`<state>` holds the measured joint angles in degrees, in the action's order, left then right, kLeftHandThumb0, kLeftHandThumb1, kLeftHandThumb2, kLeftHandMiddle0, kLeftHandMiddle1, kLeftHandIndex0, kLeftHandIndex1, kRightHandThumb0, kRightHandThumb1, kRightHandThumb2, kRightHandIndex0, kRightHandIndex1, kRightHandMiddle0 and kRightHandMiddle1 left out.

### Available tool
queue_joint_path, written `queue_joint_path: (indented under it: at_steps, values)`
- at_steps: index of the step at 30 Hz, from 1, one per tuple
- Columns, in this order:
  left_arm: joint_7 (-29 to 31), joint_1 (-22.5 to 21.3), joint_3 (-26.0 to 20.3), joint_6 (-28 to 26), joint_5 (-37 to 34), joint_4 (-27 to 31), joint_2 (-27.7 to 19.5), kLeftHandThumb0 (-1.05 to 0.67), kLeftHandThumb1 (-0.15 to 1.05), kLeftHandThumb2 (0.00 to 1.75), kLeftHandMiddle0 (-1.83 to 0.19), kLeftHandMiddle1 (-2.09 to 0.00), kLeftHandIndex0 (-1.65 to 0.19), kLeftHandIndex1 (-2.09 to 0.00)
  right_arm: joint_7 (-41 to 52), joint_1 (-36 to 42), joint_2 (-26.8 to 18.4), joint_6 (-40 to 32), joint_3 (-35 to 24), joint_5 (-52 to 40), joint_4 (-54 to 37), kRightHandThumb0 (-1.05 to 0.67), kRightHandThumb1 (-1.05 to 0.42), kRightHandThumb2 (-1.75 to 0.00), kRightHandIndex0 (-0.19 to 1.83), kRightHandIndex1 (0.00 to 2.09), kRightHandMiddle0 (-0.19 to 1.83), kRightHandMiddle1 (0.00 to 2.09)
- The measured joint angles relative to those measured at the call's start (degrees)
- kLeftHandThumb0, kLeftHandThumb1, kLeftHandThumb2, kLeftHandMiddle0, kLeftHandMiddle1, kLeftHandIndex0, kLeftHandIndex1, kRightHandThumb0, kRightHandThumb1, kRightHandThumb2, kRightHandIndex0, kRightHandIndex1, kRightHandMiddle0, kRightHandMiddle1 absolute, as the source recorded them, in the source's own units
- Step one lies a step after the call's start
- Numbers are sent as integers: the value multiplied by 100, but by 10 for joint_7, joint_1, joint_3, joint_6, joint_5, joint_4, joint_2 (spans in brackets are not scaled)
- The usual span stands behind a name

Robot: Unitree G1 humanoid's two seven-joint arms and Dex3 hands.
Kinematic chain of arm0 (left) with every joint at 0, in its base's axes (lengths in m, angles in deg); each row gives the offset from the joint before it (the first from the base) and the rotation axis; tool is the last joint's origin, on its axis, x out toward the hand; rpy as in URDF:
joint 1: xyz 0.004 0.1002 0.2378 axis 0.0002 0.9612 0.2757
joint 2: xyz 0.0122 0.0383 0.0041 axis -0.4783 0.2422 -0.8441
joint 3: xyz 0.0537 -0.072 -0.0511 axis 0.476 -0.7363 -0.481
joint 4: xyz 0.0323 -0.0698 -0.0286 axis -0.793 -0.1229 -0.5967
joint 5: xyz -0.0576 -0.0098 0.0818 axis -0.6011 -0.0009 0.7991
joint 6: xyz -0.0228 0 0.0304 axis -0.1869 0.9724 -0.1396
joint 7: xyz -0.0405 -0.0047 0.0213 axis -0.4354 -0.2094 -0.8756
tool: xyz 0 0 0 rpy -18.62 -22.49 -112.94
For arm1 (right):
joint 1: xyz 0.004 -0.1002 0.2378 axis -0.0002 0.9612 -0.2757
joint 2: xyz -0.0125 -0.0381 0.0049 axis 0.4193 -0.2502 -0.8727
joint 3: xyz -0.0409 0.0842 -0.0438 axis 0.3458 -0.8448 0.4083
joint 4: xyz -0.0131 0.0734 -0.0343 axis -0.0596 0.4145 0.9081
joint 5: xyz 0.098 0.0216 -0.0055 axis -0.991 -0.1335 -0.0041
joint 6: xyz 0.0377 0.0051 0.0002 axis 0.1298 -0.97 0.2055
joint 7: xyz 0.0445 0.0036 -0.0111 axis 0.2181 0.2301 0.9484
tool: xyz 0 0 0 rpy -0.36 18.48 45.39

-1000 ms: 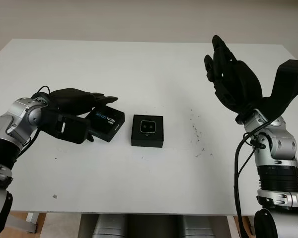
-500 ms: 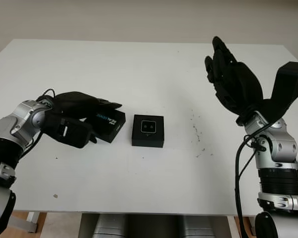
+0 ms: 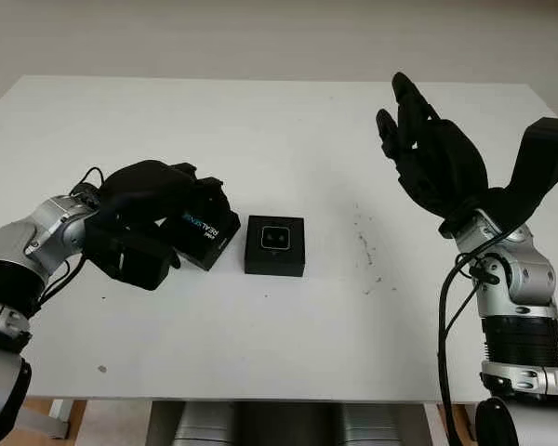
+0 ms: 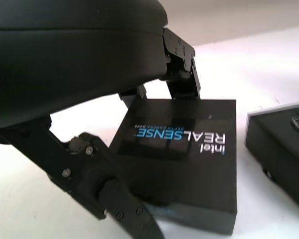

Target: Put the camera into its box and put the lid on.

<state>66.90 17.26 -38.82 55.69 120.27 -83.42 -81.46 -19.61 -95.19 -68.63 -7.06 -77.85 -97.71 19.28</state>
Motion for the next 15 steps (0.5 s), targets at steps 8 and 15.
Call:
queue_joint_path:
  at_steps: [8, 15]
  values:
    - [95, 55, -39, -214, -53, 166, 24, -12, 96, 5, -33, -135, -28, -144, 5, 11, 8, -2, 11, -1, -36, -73, -105, -63, -19, 0, -19, 0]
    - [171, 51, -56, -354, -77, 250, 42, -10, 94, 5, -42, -138, -35, -142, 3, 16, 10, -9, 11, -1, -47, -72, -105, -63, -19, 0, -19, 0]
